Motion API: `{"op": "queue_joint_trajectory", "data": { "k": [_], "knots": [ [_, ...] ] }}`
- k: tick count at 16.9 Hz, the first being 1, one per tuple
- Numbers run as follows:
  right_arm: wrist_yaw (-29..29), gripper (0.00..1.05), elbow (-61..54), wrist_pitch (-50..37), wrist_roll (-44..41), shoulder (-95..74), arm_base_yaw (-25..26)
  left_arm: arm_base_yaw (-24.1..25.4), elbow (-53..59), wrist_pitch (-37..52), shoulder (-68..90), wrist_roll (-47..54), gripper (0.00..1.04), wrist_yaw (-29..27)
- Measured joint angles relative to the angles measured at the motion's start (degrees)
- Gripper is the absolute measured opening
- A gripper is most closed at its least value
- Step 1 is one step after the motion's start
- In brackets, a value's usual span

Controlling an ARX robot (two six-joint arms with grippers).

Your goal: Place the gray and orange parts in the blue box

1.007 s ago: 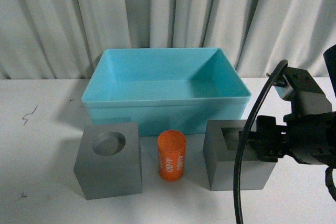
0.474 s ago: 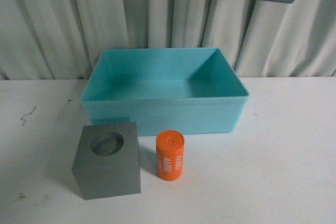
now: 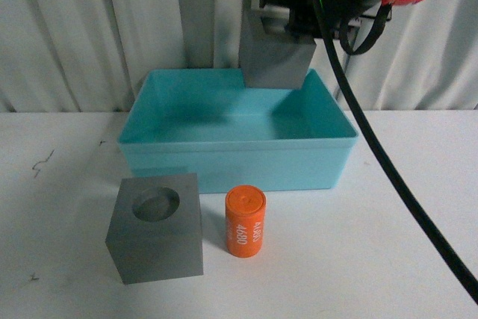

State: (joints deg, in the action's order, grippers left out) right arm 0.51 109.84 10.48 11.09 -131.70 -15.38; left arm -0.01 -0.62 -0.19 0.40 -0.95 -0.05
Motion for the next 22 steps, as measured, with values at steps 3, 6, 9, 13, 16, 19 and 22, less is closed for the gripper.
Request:
{"op": "queue_joint_trajectory", "data": {
  "k": [3, 6, 9, 13, 16, 19, 22],
  "knots": [
    [-4.4, 0.19, 4.2, 4.8, 1.6, -7.5, 0.1, 0.0, 0.0, 0.0, 0.0, 0.0, 0.98, 0.0],
    [-6.8, 0.19, 6.7, 7.3, 2.7, -9.7, -0.1, 0.0, 0.0, 0.0, 0.0, 0.0, 0.98, 0.0],
    [-8.0, 0.27, 8.7, 8.8, 3.0, -9.7, -0.4, 0.0, 0.0, 0.0, 0.0, 0.0, 0.98, 0.0],
    [-8.5, 0.73, 8.9, 8.4, 3.5, -9.7, -0.2, 0.0, 0.0, 0.0, 0.0, 0.0, 0.98, 0.0],
    [-8.5, 0.99, 3.1, -1.9, 3.5, -2.6, 0.9, 0.0, 0.0, 0.0, 0.0, 0.0, 0.98, 0.0],
    [-7.1, 0.98, -18.0, -16.9, 5.2, 21.7, 5.3, 0.0, 0.0, 0.0, 0.0, 0.0, 0.98, 0.0],
    [-7.0, 0.98, -38.2, -21.8, 9.4, 40.9, 7.6, 0.0, 0.0, 0.0, 0.0, 0.0, 0.98, 0.0]
  ]
}}
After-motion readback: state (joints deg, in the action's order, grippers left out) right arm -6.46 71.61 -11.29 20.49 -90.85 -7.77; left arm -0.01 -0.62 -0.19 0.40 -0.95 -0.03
